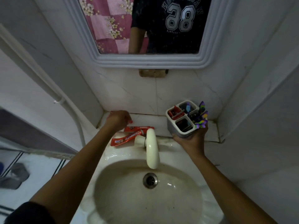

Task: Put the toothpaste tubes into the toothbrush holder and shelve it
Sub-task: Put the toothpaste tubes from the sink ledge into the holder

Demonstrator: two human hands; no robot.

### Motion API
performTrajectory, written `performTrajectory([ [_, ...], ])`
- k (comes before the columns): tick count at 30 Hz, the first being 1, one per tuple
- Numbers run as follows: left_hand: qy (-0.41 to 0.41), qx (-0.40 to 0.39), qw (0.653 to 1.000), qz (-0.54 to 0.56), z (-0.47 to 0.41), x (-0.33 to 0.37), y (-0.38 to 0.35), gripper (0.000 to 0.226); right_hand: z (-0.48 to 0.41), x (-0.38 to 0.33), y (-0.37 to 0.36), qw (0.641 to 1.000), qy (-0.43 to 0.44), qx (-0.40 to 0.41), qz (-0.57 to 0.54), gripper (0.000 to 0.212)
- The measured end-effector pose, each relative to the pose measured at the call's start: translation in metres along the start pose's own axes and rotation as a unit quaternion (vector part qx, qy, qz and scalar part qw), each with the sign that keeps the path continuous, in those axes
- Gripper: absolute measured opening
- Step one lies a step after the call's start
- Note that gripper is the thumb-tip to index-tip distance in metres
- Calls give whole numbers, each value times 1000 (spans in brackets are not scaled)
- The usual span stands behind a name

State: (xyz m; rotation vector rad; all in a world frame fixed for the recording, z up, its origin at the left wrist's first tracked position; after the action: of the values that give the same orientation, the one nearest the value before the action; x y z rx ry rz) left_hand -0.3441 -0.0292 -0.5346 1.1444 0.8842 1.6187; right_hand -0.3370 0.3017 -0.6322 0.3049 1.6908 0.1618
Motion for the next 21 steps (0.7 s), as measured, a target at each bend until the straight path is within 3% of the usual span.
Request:
performTrajectory([
  [3,15,-100,994,-52,14,-16,-36,23,0,1,-1,1000,-2,-8,8,129],
  [7,42,-150,979,-133,29,-33,-72,58,-3,13,-2,999,-31,-21,32,133],
  [9,29,-108,981,-157,31,-31,-76,62,-3,18,-2,998,-37,-25,44,133],
  [15,-31,42,986,-156,45,-20,-46,29,-6,23,-3,998,-50,-21,28,133],
  [21,-87,196,973,-88,78,11,33,18,-3,11,-2,999,-46,-13,11,125],
])
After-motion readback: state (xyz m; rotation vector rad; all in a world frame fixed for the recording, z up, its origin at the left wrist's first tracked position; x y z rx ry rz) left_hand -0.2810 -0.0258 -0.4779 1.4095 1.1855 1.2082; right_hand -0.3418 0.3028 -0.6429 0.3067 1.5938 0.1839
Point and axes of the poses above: each hand's wrist, its own z-axis away from the middle knuckle, its own y-axis out of the back of the hand, x = y × z, the point moved 9 cm from there along -z, towards the middle knuckle, and after that the axes turned 7 degrees about -x, right-handed, at the moved point
